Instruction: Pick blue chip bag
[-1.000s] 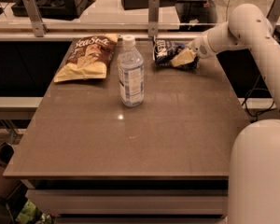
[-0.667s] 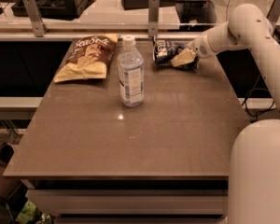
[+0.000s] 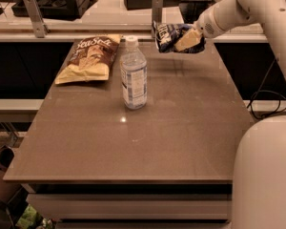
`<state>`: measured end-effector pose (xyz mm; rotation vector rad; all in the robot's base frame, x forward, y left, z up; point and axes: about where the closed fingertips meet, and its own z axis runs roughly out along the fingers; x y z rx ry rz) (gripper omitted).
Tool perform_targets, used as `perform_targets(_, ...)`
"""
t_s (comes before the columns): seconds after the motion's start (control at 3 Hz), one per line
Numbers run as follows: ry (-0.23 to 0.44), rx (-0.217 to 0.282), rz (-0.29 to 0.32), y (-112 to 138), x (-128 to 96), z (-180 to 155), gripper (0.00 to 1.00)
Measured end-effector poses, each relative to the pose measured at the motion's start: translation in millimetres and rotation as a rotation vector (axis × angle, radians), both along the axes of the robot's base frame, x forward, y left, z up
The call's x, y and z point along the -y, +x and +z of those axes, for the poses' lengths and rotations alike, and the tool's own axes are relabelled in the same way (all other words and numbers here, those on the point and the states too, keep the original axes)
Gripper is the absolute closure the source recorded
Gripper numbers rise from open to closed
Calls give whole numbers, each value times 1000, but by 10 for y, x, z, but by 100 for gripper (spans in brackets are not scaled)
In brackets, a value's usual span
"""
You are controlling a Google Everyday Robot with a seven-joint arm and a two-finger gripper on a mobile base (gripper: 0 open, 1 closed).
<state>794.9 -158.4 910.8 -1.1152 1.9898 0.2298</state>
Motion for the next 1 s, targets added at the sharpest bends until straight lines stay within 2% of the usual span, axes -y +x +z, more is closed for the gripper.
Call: perform_targets(1.0,-59,114,3,-113,-106,802,100)
